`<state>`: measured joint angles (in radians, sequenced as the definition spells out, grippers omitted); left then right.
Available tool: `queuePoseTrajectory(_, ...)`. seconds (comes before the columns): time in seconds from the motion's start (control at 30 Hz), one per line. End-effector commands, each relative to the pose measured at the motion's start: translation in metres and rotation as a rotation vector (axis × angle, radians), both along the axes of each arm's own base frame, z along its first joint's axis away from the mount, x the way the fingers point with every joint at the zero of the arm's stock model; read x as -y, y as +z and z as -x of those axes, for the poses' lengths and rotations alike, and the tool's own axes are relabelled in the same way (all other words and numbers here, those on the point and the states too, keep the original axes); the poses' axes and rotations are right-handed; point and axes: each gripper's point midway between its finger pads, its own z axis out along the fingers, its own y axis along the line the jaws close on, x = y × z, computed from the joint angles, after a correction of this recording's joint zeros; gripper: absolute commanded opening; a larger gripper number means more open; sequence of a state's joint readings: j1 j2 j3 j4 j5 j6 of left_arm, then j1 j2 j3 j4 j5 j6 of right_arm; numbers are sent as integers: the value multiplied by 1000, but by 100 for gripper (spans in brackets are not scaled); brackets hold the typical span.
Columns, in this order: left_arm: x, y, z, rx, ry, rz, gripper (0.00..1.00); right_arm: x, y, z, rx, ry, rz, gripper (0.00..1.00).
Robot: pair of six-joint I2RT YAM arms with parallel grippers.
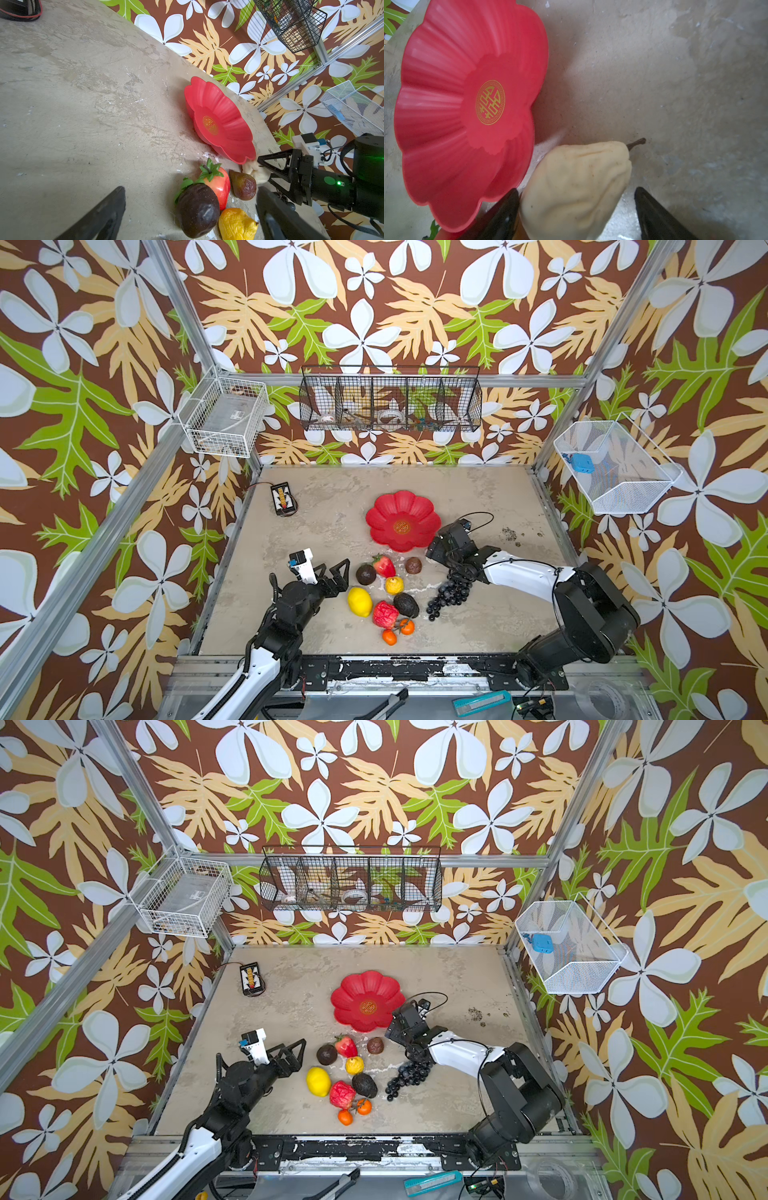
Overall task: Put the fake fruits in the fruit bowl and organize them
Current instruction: 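Release the plate and lower the right gripper around the cream pear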
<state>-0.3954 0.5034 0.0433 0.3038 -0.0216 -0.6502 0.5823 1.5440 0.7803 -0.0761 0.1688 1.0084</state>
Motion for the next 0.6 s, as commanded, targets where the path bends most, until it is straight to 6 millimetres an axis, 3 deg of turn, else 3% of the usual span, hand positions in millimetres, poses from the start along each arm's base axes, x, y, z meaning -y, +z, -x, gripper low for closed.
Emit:
queuePoseTrajectory(0.0, 0, 4, -1, 24, -1, 7, 99, 11, 0, -1, 6, -24, 23, 86)
queuePoseTrajectory(0.13, 0, 3, -1, 22, 0, 7, 99, 17, 1, 2, 5, -32, 35, 86)
queuePoseTrajectory(0.57, 1, 2, -2, 17, -5, 5, 99, 4, -14, 2, -37, 34, 43, 85)
